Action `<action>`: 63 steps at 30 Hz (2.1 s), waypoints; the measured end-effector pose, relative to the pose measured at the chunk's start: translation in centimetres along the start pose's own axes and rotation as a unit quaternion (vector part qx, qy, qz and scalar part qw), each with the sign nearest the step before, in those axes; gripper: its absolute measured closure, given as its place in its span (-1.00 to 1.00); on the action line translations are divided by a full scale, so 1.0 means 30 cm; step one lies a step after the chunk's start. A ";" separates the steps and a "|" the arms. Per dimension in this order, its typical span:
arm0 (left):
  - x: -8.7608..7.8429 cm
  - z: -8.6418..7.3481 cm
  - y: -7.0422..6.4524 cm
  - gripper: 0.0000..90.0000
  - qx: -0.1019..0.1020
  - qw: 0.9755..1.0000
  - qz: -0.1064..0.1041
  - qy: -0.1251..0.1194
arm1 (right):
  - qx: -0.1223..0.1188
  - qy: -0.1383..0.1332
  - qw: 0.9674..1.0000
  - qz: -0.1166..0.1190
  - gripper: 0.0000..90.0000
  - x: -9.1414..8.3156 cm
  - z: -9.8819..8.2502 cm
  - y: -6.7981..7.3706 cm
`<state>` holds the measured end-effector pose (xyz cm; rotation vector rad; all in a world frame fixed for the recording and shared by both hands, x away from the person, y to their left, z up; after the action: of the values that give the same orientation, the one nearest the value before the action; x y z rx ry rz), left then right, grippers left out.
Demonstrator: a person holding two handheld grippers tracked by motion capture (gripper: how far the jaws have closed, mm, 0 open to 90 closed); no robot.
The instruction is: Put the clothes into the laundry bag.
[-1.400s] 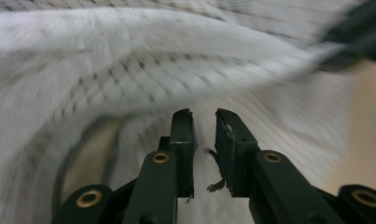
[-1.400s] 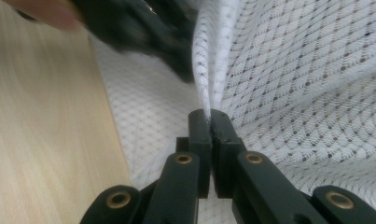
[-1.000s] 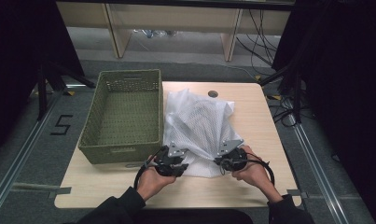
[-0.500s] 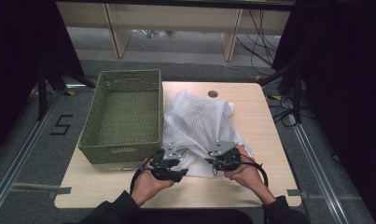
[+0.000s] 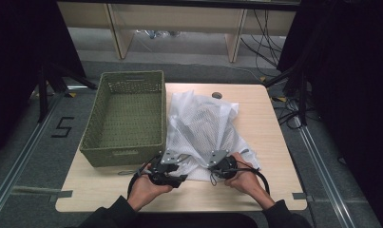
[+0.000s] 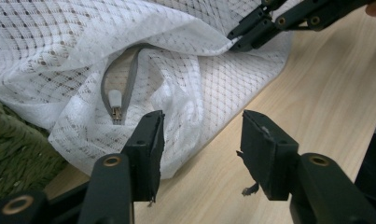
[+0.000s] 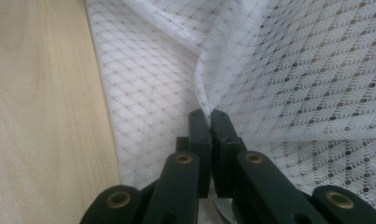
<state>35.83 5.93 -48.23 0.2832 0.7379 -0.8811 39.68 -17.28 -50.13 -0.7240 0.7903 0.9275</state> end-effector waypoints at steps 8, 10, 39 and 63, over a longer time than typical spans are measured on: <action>-0.007 -0.016 -0.003 -0.14 0.016 1.000 0.000 -0.002 | 0.054 -0.067 0.996 -0.016 0.61 -0.058 -0.013 -0.040; -0.012 -0.017 -0.003 -0.17 0.028 1.000 -0.005 -0.004 | 0.076 -0.094 0.992 -0.026 0.42 -0.085 -0.021 -0.056; -0.130 -0.077 0.066 -0.23 0.007 0.999 0.042 -0.024 | 0.244 -0.156 0.949 -0.123 -0.15 -0.274 -0.253 -0.186; -0.275 -0.208 0.077 -0.48 -0.011 0.997 0.059 -0.041 | 0.276 -0.121 0.950 -0.080 -0.21 -0.349 -0.419 -0.012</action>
<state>31.32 15.46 -47.21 0.2679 0.6477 -0.7673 32.73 -31.89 -47.81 -0.1739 0.7147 0.5883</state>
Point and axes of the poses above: each handheld gripper's, and its own axes: x roughly forward along the jaws, z roughly out of its top, y roughly to its left, the point moved 1 cm from there along x, roughly forward along the jaws, and after that the axes turned 3 degrees about x, right-handed, at the moved point
